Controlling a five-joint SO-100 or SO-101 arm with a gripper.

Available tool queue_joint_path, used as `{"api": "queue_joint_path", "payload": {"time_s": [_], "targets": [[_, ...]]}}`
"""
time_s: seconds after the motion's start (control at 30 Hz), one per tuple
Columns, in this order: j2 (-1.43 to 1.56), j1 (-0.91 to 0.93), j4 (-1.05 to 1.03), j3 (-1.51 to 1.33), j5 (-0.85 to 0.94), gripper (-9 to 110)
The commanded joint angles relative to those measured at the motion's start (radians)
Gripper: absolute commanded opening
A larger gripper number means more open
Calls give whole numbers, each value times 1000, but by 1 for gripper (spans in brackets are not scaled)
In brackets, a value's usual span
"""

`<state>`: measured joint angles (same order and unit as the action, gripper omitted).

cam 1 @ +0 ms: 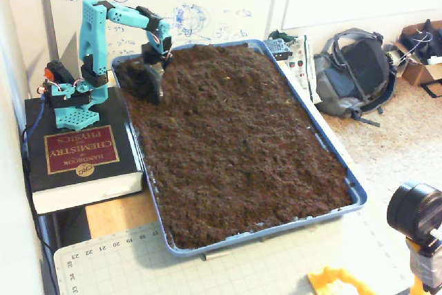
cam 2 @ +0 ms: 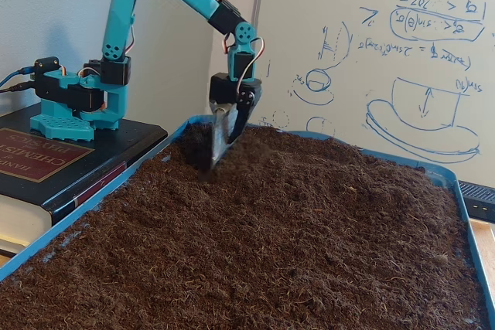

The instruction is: Build a berm.

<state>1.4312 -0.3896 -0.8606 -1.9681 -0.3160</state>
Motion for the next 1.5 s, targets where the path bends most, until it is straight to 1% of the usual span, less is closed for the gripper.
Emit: {"api": "queue_joint_path", "payload": {"time_s": [0.0, 0.33, 0.53, 0.7, 0.83, 1.07, 1.17, 1.3, 1.47], "targets": [[17, 51, 20, 110, 31, 0], [-40, 109, 20, 321, 58, 0], [-26, 114, 9, 380, 58, 0], [80, 112, 6, 382, 57, 0], [184, 95, -40, 339, 55, 0], [316, 23, -313, 158, 49, 0], [321, 17, -383, 69, 44, 0], [321, 15, -365, -15, 41, 0], [314, 18, -267, -81, 41, 0]]}}
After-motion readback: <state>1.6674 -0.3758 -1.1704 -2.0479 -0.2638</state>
